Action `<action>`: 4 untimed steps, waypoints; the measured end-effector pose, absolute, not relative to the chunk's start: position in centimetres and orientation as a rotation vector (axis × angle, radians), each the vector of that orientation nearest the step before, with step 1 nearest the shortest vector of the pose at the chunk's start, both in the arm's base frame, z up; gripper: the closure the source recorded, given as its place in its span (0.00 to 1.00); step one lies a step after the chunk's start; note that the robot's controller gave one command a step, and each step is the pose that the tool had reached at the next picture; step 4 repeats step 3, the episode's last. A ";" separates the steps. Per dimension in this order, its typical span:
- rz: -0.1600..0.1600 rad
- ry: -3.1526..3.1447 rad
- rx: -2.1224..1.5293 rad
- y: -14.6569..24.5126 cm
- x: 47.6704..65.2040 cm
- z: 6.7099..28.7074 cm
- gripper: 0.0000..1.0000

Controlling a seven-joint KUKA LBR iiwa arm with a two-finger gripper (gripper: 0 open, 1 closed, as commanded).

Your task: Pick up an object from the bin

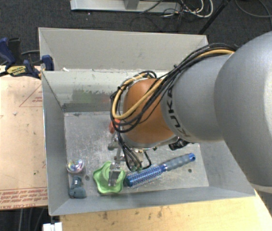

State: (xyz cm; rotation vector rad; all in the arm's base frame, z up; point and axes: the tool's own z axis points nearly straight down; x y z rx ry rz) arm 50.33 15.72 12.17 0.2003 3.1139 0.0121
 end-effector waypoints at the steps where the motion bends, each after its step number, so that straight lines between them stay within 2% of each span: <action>1: 0.014 3.114 0.178 15.7 50.3 12.1 0.00; 2: -0.001 3.132 -0.230 9.3 48.8 13.2 0.00; 3: 0.000 3.113 -0.243 0.4 48.5 7.9 0.00; 4: 0.000 3.113 -0.243 0.4 48.5 7.9 0.00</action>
Offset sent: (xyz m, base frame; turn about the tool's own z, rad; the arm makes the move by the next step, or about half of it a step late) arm -0.0241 -0.0584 -0.0517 -0.1390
